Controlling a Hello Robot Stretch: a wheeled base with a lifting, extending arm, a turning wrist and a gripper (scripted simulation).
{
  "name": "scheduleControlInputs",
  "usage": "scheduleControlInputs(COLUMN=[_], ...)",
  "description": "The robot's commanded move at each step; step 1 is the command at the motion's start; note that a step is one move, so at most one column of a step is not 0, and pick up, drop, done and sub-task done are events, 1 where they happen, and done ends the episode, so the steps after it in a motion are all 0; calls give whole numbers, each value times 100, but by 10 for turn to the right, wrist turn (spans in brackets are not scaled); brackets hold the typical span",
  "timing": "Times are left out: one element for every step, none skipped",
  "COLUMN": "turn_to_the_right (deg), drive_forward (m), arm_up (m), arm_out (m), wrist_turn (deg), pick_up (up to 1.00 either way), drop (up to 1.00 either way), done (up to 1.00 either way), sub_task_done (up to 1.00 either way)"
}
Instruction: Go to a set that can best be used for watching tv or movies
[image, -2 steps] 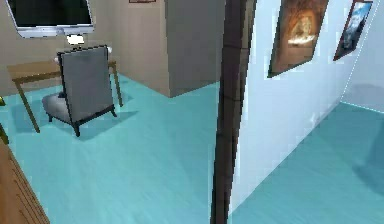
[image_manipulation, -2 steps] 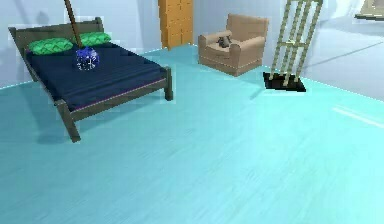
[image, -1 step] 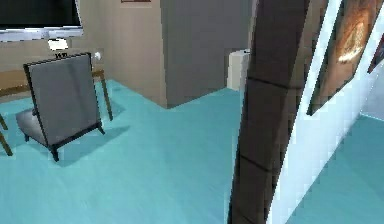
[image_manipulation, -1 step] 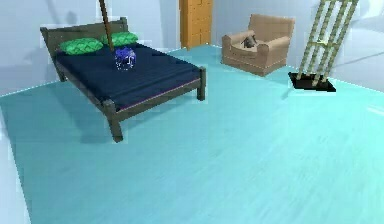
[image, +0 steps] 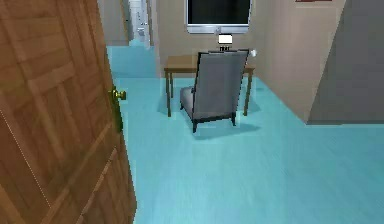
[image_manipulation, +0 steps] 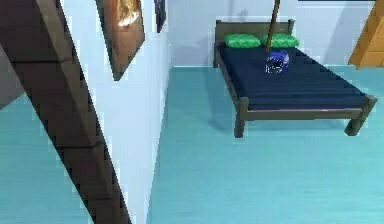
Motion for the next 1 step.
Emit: scheduleControlInputs(turn_to_the_right=[0], drive_forward=[90], arm_up=[0], arm_out=[0], wrist_turn=[0], pick_up=[0], drop=[0], done=[0], sub_task_done=[0])
